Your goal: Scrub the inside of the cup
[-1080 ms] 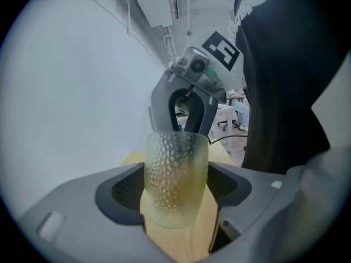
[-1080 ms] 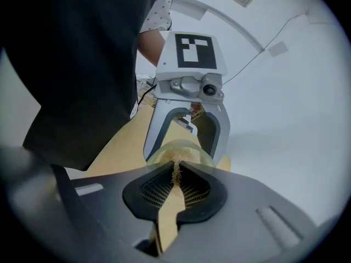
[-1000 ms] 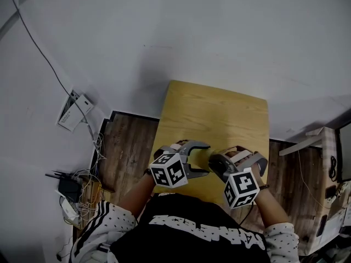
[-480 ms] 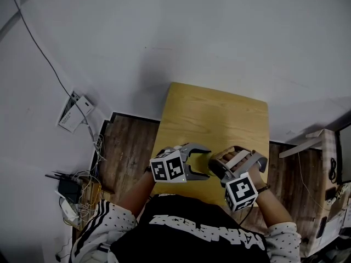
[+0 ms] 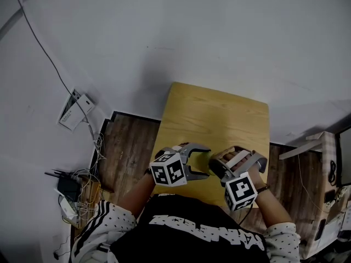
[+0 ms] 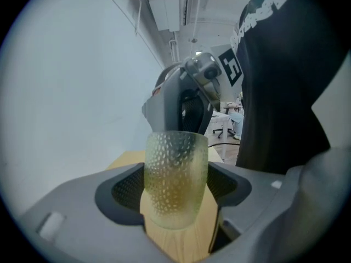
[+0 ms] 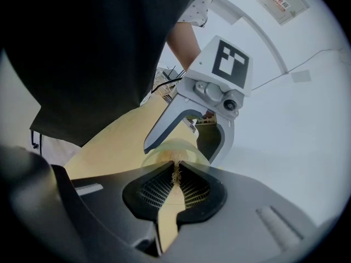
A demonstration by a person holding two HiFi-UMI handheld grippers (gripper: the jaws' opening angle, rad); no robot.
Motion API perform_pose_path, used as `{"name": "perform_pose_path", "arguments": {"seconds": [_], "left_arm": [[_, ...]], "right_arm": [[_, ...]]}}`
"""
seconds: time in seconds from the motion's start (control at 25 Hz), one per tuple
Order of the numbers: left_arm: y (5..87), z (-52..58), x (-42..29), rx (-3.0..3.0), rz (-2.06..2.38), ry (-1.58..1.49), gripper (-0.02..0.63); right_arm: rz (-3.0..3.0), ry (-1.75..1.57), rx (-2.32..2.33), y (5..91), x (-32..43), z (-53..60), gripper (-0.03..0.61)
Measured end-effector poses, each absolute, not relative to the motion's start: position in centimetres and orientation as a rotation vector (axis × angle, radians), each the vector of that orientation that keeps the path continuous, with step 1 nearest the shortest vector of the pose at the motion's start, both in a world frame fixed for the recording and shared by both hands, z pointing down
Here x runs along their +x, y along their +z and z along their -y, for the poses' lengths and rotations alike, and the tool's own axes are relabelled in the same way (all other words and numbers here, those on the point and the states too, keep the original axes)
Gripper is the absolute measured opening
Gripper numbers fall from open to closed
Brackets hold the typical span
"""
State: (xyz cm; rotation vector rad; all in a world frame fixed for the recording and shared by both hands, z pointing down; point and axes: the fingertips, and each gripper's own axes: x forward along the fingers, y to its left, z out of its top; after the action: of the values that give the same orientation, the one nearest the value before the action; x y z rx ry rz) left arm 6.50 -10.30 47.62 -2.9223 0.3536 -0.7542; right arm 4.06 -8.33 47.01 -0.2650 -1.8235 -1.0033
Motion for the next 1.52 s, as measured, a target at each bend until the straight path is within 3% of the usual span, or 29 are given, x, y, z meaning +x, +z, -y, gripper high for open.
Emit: {"name": "perform_pose_path", "arguments": {"seconds": [0.84, 1.52], "left_arm": [[46.2, 10.7, 6.8, -2.652, -0.413, -0.840, 0.348], [45.3, 10.6, 6.9, -2.543, -0.383, -0.827, 0.348]], "right_arm": [[2.151, -0.468, -0.057, 46.3, 4.6, 9.1, 0.035], [2.464, 0.404, -0.006, 44.3, 4.5, 9.4, 0.035]]}}
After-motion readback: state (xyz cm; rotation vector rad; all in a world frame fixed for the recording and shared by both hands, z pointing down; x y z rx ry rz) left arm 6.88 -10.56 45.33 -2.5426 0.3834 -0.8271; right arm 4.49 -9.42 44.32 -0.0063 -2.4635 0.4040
